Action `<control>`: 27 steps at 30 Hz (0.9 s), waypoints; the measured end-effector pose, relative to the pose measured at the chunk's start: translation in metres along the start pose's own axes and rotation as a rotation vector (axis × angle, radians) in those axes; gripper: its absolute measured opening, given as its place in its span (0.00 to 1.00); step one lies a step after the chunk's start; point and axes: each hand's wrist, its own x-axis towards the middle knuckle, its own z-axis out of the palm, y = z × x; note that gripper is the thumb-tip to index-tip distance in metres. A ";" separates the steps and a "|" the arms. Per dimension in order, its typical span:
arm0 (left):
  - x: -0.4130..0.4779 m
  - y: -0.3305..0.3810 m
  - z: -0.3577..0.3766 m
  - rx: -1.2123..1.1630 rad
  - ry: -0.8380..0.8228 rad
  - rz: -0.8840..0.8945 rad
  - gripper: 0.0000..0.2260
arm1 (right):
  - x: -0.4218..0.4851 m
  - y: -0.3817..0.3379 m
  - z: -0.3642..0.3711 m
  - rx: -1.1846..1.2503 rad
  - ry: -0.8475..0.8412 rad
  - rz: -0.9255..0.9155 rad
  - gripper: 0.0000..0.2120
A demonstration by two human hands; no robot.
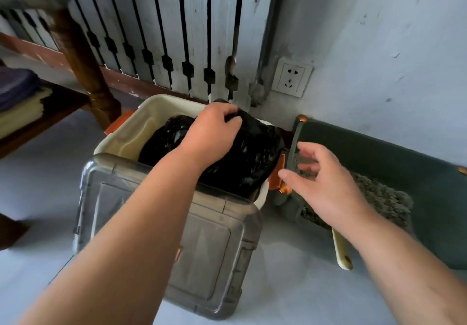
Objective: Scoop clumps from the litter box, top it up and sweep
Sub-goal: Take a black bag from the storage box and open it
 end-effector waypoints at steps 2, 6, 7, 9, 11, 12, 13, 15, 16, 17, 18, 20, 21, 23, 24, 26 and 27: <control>-0.011 0.017 -0.007 -0.161 -0.022 0.080 0.18 | 0.002 -0.018 0.002 0.127 -0.047 -0.012 0.47; -0.034 0.037 -0.003 -0.330 -0.217 0.169 0.18 | 0.013 -0.039 0.007 0.283 0.012 -0.021 0.50; -0.040 0.043 -0.003 -0.320 -0.236 0.200 0.18 | 0.015 -0.039 0.006 0.291 0.053 -0.034 0.44; -0.049 0.050 -0.001 -0.284 -0.237 0.246 0.18 | 0.020 -0.040 -0.001 0.277 0.147 -0.070 0.15; -0.058 0.054 -0.002 -0.272 -0.216 0.264 0.17 | 0.018 -0.042 -0.014 0.291 0.198 -0.073 0.09; -0.060 0.055 -0.003 -0.256 -0.178 0.278 0.18 | 0.016 -0.040 -0.021 0.301 0.223 -0.048 0.10; -0.062 0.055 -0.004 -0.193 -0.112 0.308 0.19 | 0.014 -0.037 -0.029 0.327 0.249 -0.014 0.09; -0.063 0.052 -0.006 0.035 -0.003 0.369 0.27 | 0.010 -0.030 -0.043 0.344 0.272 0.081 0.09; -0.065 0.052 -0.005 0.127 -0.014 0.364 0.33 | 0.006 -0.026 -0.051 0.390 0.259 0.142 0.09; -0.068 0.053 -0.002 0.181 -0.068 0.327 0.38 | 0.003 -0.023 -0.060 0.445 0.238 0.196 0.09; -0.070 0.055 0.001 0.207 -0.131 0.280 0.41 | 0.001 -0.022 -0.068 0.492 0.210 0.239 0.08; -0.075 0.062 0.014 0.218 -0.242 0.221 0.42 | -0.003 -0.018 -0.082 0.569 0.158 0.305 0.07; -0.079 0.067 0.023 0.209 -0.276 0.204 0.40 | -0.008 -0.013 -0.091 0.603 0.129 0.339 0.07; -0.088 0.075 0.039 0.226 -0.305 0.171 0.33 | -0.017 -0.003 -0.106 0.636 0.055 0.389 0.06; -0.092 0.074 0.045 0.264 -0.304 0.154 0.30 | -0.021 0.002 -0.111 0.625 0.019 0.405 0.07; -0.099 0.078 0.057 0.354 -0.307 0.143 0.21 | -0.035 0.019 -0.129 0.592 -0.015 0.414 0.08; -0.101 0.079 0.059 0.360 -0.308 0.136 0.15 | -0.040 0.027 -0.136 0.567 -0.019 0.420 0.08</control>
